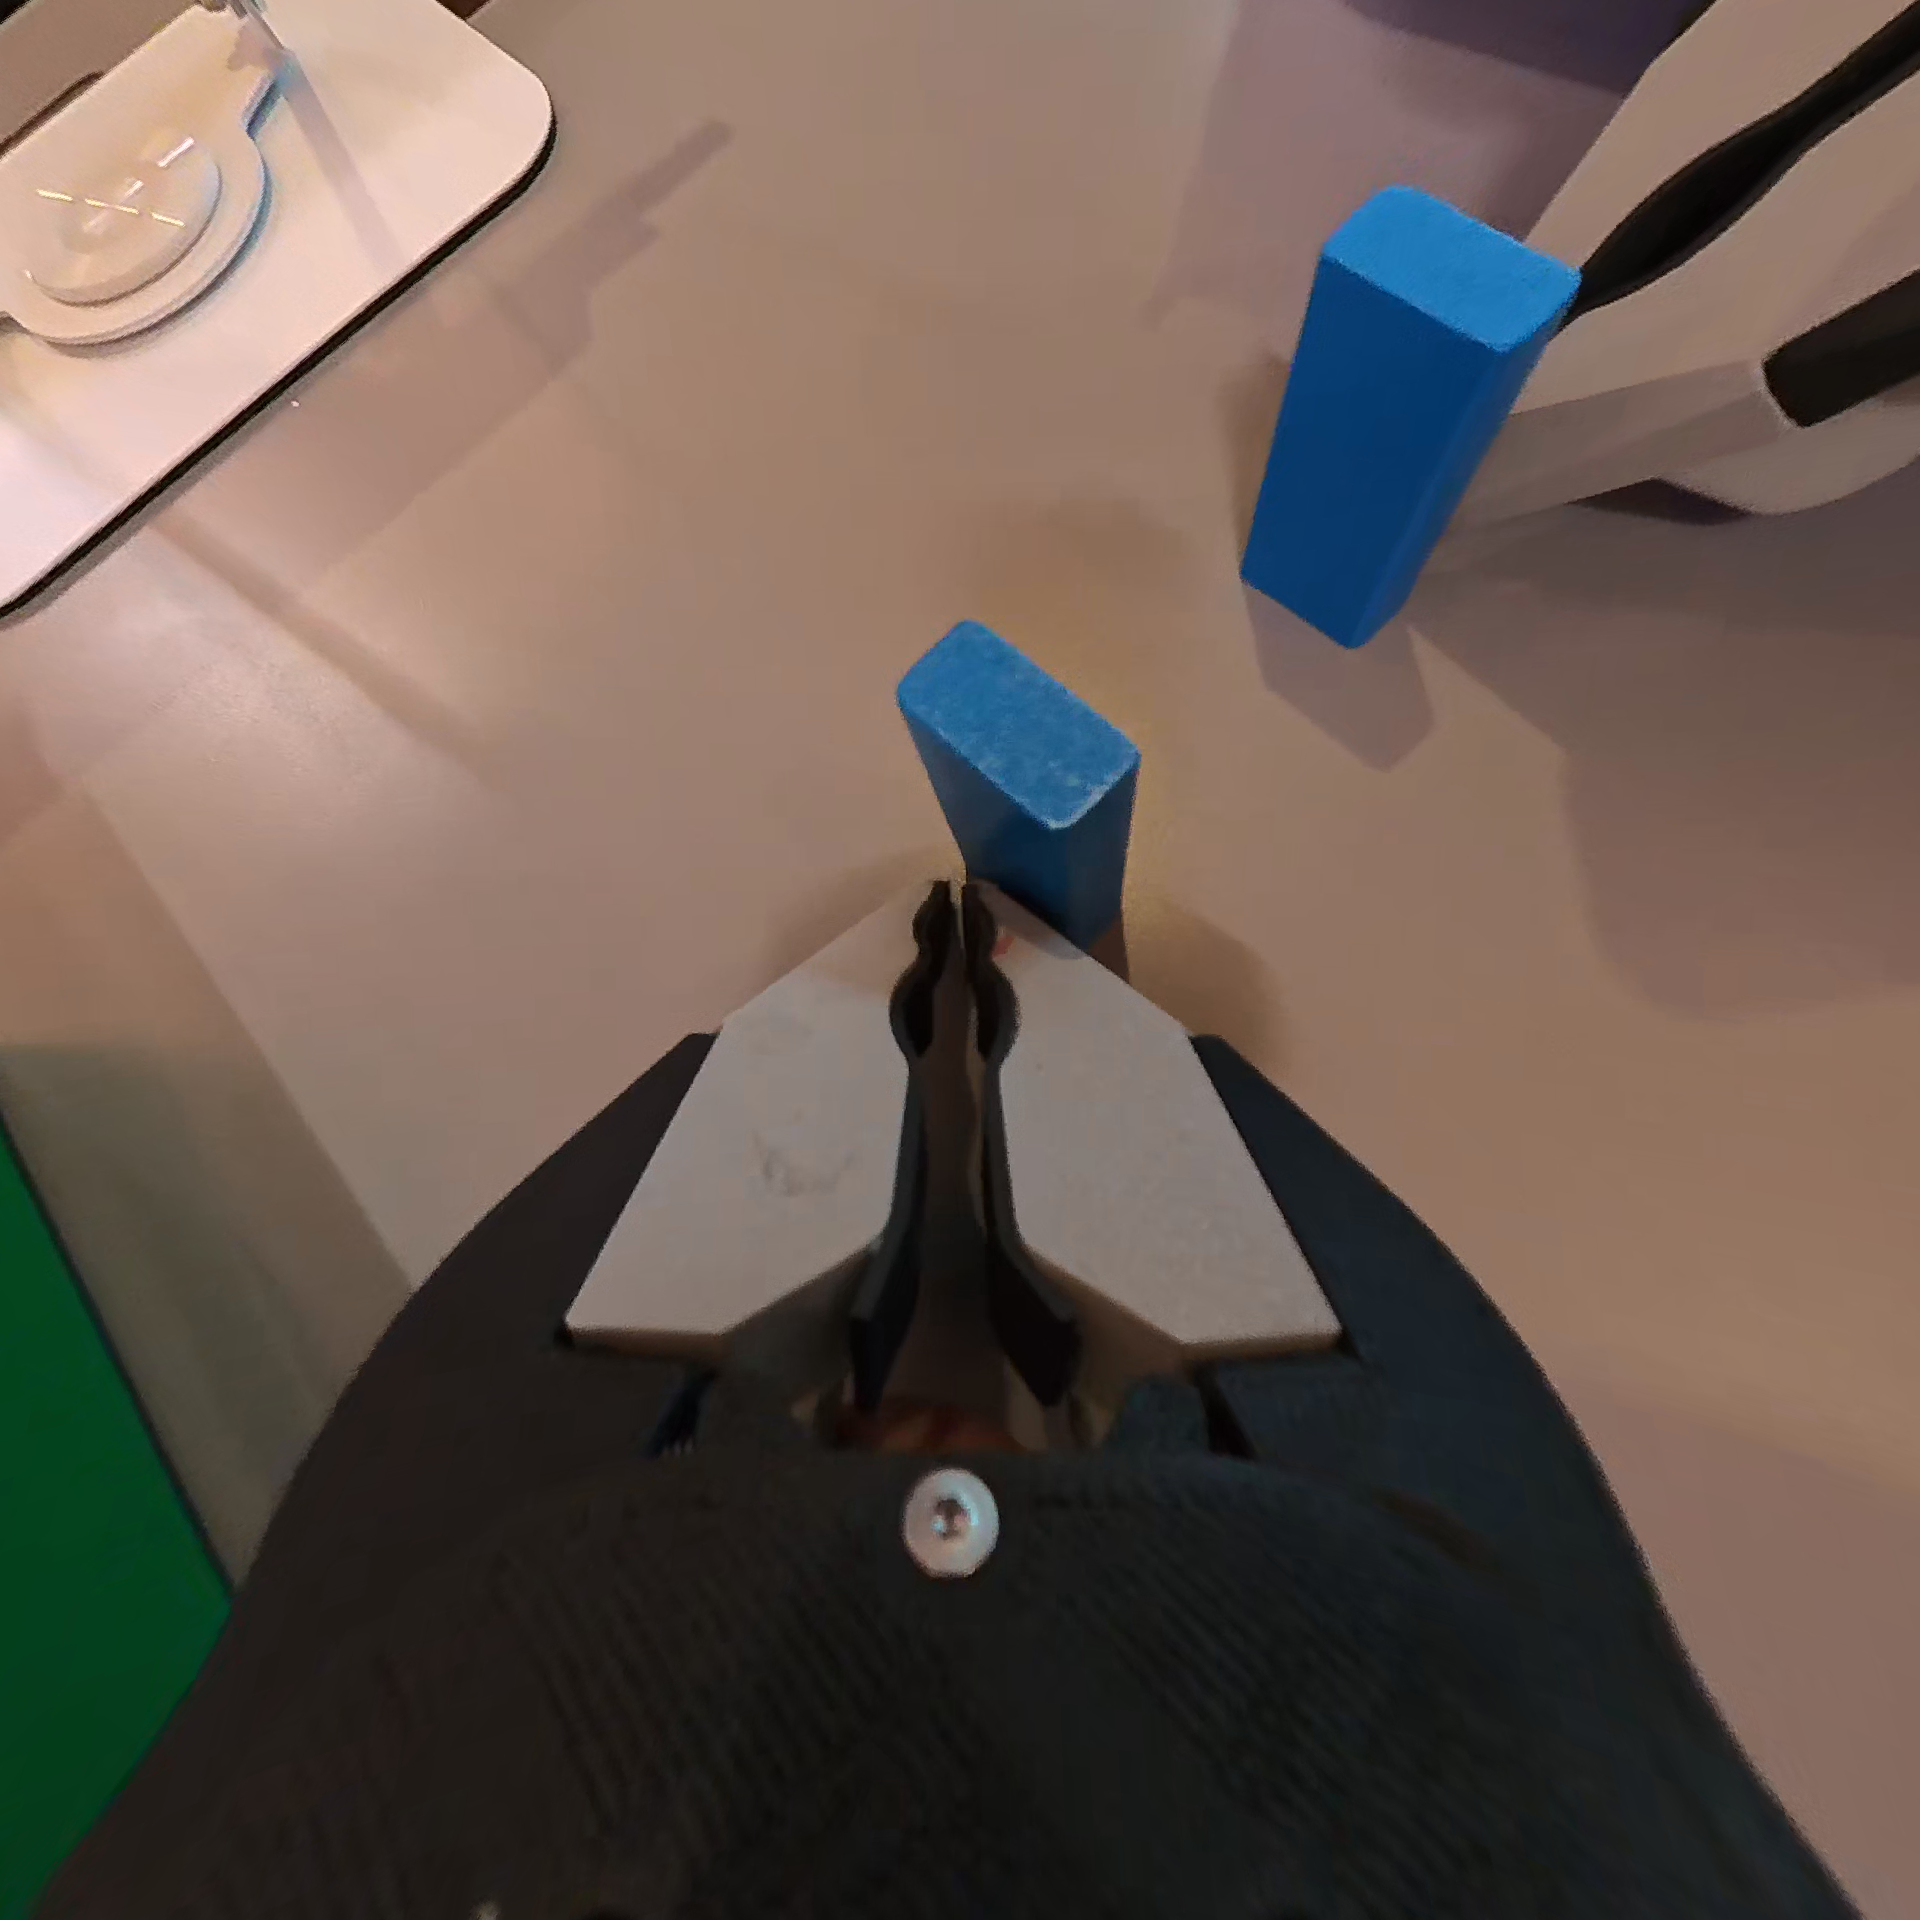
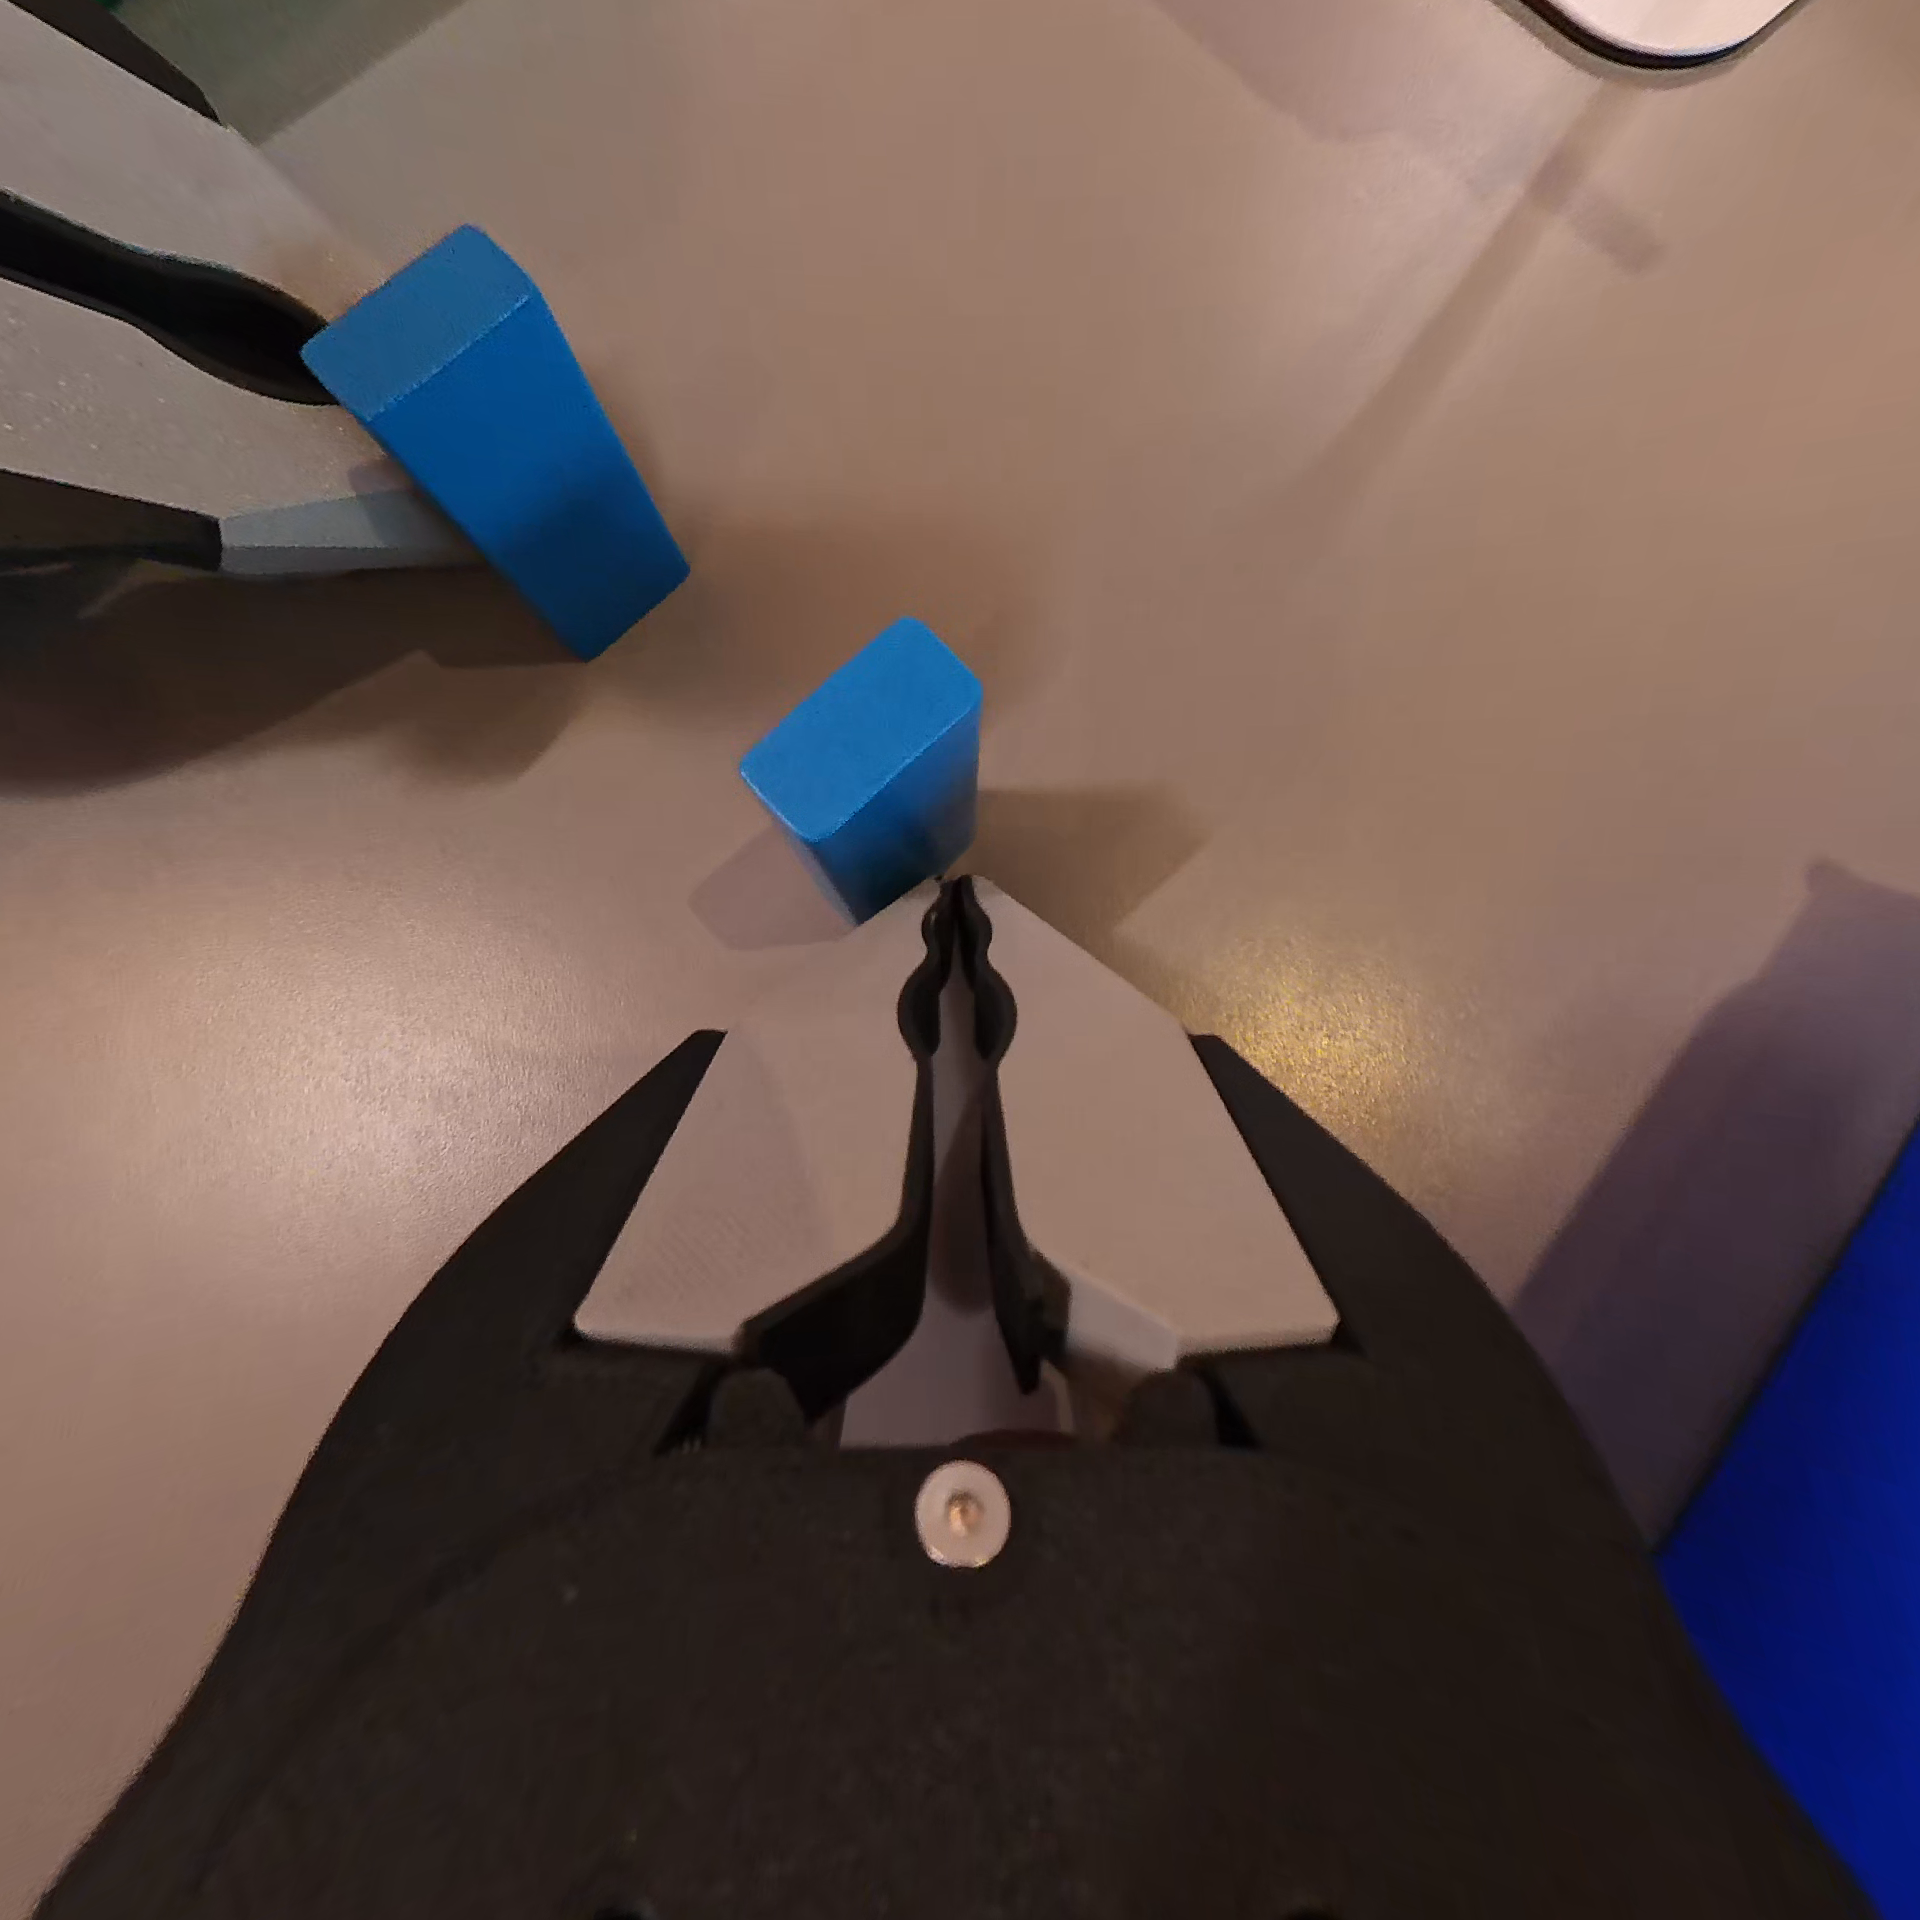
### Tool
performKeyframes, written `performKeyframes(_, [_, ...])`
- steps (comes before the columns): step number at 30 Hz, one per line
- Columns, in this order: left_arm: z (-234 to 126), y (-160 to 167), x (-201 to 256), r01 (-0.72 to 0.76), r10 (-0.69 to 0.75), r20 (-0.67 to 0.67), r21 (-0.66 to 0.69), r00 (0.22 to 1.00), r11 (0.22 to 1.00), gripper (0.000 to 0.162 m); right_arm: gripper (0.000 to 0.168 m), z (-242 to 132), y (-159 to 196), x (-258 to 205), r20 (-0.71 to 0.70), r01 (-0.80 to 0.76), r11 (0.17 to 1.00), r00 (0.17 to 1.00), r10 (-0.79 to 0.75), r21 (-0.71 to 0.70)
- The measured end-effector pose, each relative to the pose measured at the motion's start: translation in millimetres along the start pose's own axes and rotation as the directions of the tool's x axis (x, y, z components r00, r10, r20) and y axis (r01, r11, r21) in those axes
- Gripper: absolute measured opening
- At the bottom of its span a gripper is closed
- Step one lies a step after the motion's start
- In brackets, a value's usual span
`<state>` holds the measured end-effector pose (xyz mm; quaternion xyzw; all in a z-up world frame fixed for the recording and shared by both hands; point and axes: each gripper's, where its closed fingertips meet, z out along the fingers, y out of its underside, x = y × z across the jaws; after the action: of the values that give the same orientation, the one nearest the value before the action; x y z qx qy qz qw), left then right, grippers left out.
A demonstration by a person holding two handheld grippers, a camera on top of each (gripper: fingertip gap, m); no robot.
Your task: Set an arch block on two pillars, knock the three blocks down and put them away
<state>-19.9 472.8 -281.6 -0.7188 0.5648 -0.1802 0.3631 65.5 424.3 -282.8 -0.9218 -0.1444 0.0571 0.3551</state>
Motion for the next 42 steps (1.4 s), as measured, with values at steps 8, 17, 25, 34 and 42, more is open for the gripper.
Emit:
performKeyframes(8, [-5,3,2,0.001,-0.001,0.023,0.0,1.0,1.0,0.003,0.0,1,-1,-2,0.002,0.004,1.0,1.0,-0.004,0.003])
performKeyframes(17, [-6,4,7,-0.031,0.031,0.028,0.0,0.999,1.0,0.001,0.001,2,-2,-4,0.0,0.015,1.0,1.0,-0.015,0.002])
performKeyframes(25, [-6,3,7,-0.038,0.038,0.033,0.002,0.999,0.999,0.003,0.002,1,-1,-5,0.0,0.025,1.0,1.0,-0.025,-0.005])
performKeyframes(34, [-8,4,2,0.013,-0.013,0.036,0.008,0.999,1.0,0.016,0.005,-3,-1,3,-0.015,0.004,1.0,1.0,-0.004,0.0])
performKeyframes(42, [-17,4,-3,0.029,-0.032,0.101,0.03,0.994,0.999,0.025,0.008,-6,-6,10,-0.045,0.0,0.999,0.999,0.002,0.041])
